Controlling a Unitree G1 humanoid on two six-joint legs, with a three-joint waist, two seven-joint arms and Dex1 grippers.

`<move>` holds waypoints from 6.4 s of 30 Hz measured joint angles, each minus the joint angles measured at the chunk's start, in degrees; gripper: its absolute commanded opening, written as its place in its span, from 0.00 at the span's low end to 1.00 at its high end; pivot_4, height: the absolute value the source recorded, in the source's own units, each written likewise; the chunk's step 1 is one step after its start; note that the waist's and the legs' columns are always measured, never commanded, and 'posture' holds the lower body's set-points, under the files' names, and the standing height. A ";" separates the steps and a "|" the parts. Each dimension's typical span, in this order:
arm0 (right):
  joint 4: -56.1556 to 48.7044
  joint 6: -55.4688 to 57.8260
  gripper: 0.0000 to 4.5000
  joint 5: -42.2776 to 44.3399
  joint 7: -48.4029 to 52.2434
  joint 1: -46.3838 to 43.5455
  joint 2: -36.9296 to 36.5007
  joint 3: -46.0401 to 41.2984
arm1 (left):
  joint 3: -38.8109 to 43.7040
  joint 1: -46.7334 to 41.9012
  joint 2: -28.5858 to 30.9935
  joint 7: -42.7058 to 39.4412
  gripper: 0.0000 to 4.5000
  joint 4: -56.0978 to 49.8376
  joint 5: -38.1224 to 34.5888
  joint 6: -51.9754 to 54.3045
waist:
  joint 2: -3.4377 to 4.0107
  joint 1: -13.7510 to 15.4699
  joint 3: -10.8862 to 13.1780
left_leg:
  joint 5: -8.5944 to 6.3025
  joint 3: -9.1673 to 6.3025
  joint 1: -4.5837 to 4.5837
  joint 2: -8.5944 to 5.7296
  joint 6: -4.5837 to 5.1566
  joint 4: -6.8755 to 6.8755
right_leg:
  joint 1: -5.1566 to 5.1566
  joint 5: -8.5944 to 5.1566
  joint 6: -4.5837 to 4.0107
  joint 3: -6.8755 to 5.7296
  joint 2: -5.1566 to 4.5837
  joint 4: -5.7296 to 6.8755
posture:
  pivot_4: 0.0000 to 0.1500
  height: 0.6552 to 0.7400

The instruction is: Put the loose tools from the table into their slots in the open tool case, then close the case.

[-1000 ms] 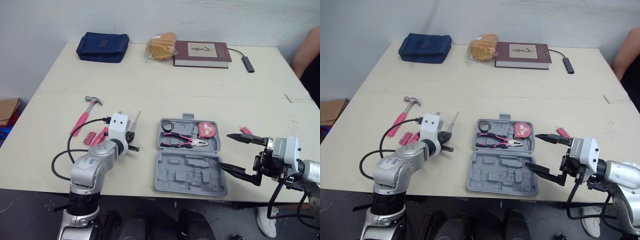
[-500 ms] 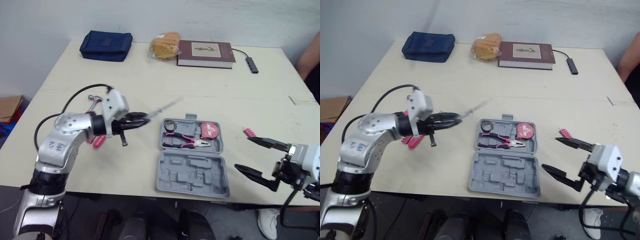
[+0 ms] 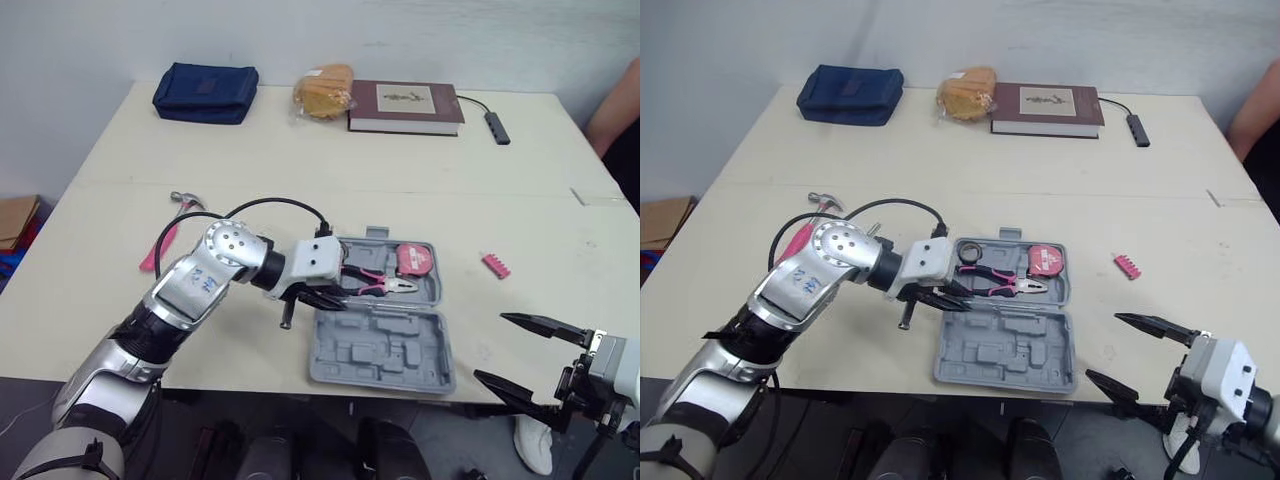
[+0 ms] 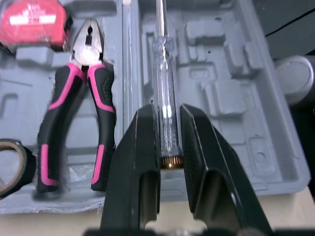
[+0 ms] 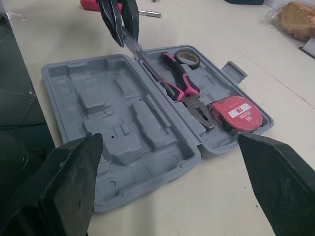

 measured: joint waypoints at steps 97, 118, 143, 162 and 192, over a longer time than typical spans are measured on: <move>-0.68 -0.13 1.00 -1.35 -3.09 2.15 1.42 3.34 | 2.05 5.52 -15.17 6.01 0.02 18.79 11.51 -23.84 | -0.02 0.14 -0.04 | -0.07 -0.07 -0.01 -0.02 0.15 0.37 | 0.09 0.02 0.04 -0.01 -0.13 0.13 | 1.00 1.00; 2.13 -3.69 1.00 -2.06 -2.14 2.02 2.27 -0.90 | 12.45 7.95 -12.27 1.33 0.07 21.93 1.05 -33.60 | -0.11 -0.11 -0.86 | -0.18 -0.07 -0.03 0.03 0.14 0.38 | -0.02 -0.03 -0.06 -0.13 -0.67 0.00 | 1.00 1.00; 48.87 -36.31 1.00 -7.60 0.05 -1.37 3.92 -14.40 | 63.74 41.44 20.26 10.59 0.99 52.54 -10.44 -46.22 | -0.08 -0.86 -0.60 | -0.51 0.02 0.22 0.03 -0.35 -0.29 | -0.10 -0.15 -0.26 -0.19 -0.87 -0.14 | 1.00 1.00; 42.61 -32.27 1.00 -3.03 -0.82 -5.12 2.97 -5.66 | 63.00 44.00 15.11 11.37 0.99 37.57 -15.94 -35.51 | 0.17 -1.69 -0.47 | -0.52 0.10 0.32 0.03 -0.41 -0.33 | -0.09 -0.18 -0.32 -0.12 -0.95 -0.01 | 1.00 1.00; -1.58 -1.66 1.00 3.85 -9.46 -21.05 -2.37 12.74 | 39.83 12.50 10.18 36.70 0.99 32.69 -7.35 4.62 | -0.28 -0.08 -0.28 | -0.25 0.11 0.12 0.03 -0.11 -0.15 | -0.12 -0.08 -0.15 -0.45 -0.15 0.15 | 1.00 1.00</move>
